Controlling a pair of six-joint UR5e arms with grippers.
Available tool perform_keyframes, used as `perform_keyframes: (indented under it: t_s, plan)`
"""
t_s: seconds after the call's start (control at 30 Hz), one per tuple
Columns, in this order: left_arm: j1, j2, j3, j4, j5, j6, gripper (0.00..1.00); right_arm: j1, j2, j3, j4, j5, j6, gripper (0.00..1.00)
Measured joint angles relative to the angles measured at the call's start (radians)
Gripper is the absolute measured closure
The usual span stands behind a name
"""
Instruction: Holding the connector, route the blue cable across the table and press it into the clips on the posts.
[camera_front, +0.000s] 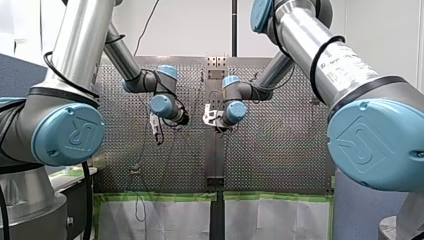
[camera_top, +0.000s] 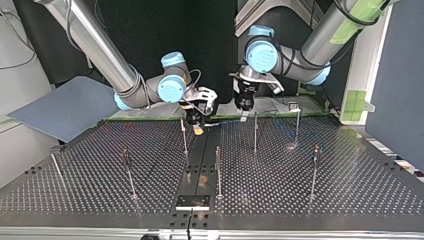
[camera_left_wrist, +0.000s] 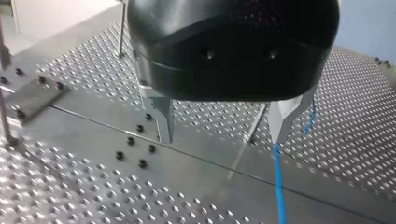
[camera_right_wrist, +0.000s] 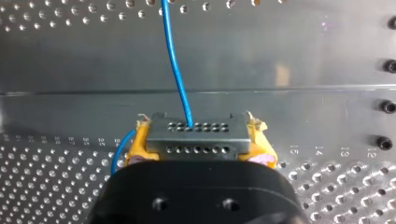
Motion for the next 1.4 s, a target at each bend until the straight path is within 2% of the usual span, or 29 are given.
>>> perform_keyframes:
  t_s: [0.27,0.53,0.8,1.13,1.37,1.4]
  plan:
    - [-0.025,-0.068,0.056,0.004,-0.045,0.021,0.00,-0.001,0.000,0.000,0.000,-0.001,0.000,1.00]
    - [-0.039,-0.144,0.131,0.014,-0.106,0.018,0.00,-0.004,0.000,0.000,-0.002,0.000,0.000,1.00]
    - [-0.037,-0.216,0.170,0.006,-0.109,0.018,0.00,-0.007,0.000,0.000,-0.002,0.000,0.001,1.00]
    - [-0.045,-0.312,0.259,-0.013,-0.133,0.003,0.00,-0.010,0.000,0.000,-0.002,-0.005,0.001,1.00]
    - [-0.048,-0.328,0.275,-0.034,-0.165,0.002,0.00,-0.012,0.000,0.000,-0.003,-0.006,0.001,1.00]
    - [-0.049,-0.328,0.275,-0.035,-0.169,0.004,0.07,-0.013,0.000,0.000,-0.003,-0.006,0.001,1.00]
